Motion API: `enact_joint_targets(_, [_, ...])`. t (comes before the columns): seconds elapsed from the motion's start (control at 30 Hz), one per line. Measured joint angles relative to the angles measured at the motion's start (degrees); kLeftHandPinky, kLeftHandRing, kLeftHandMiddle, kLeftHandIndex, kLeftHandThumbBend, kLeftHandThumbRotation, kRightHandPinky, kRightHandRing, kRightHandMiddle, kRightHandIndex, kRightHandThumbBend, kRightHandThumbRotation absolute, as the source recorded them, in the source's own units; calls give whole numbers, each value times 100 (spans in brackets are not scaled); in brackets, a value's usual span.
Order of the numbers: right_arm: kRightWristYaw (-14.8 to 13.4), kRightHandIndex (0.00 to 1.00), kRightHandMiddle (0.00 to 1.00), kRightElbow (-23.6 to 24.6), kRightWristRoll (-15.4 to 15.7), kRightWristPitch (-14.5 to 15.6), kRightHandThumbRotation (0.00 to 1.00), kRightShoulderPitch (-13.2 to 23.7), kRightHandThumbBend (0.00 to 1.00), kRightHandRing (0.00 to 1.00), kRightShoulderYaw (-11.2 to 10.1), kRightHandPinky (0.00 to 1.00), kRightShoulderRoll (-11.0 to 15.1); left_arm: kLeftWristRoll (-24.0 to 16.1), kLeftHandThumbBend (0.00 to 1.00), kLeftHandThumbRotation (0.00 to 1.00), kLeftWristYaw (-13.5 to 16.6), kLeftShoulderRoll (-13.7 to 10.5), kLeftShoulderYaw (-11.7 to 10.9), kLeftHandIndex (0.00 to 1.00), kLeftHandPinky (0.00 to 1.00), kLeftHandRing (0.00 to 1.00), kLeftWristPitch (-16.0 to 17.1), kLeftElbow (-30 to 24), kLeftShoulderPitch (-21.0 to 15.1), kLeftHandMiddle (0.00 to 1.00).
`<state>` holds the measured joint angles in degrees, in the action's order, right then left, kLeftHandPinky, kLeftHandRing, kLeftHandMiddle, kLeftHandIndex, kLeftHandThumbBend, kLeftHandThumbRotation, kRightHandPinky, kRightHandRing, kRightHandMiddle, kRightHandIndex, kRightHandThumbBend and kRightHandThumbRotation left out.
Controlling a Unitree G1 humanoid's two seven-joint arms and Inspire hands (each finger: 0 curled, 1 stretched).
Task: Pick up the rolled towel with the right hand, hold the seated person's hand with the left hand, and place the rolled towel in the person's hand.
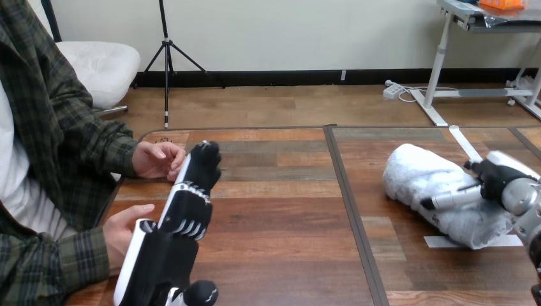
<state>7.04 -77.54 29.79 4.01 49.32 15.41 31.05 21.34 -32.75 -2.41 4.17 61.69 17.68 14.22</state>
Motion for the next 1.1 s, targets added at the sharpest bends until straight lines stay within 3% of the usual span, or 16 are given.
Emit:
enact_joint_targets(0.17, [-365, 67, 70, -1, -84, -59, 10, 0, 91, 65, -70, 48, -68, -116, 100, 76, 141, 11, -27, 98, 100, 100, 5, -63, 88, 99])
enact_joint_targets(0.27, [-512, 58, 54, -1, -84, -86, 5, 0, 90, 47, -70, 36, -105, -169, 100, 76, 193, -9, -26, 98, 100, 100, 5, -85, 116, 100])
enact_joint_targets(0.47, [-607, 45, 38, -16, -85, -90, 1, 0, 87, 29, -70, 22, -177, -172, 100, 75, 276, -43, -12, 97, 100, 100, -20, -200, 147, 99])
enact_joint_targets(0.77, [-577, 43, 34, -24, -76, -266, 0, -7, 84, 24, -55, 18, -211, -165, 100, 76, 343, -71, 57, 97, 100, 100, -55, -345, 164, 99])
enact_joint_targets(0.93, [-527, 42, 36, -24, -52, -362, 0, -7, 85, 27, -26, 20, -217, -175, 100, 75, 370, -72, 108, 97, 100, 99, -55, -368, 161, 98])
enact_joint_targets(1.1, [-428, 39, 32, -24, -64, -377, 0, -7, 89, 23, -26, 18, -244, -222, 100, 76, 439, -72, 133, 97, 100, 99, -52, -375, 156, 98])
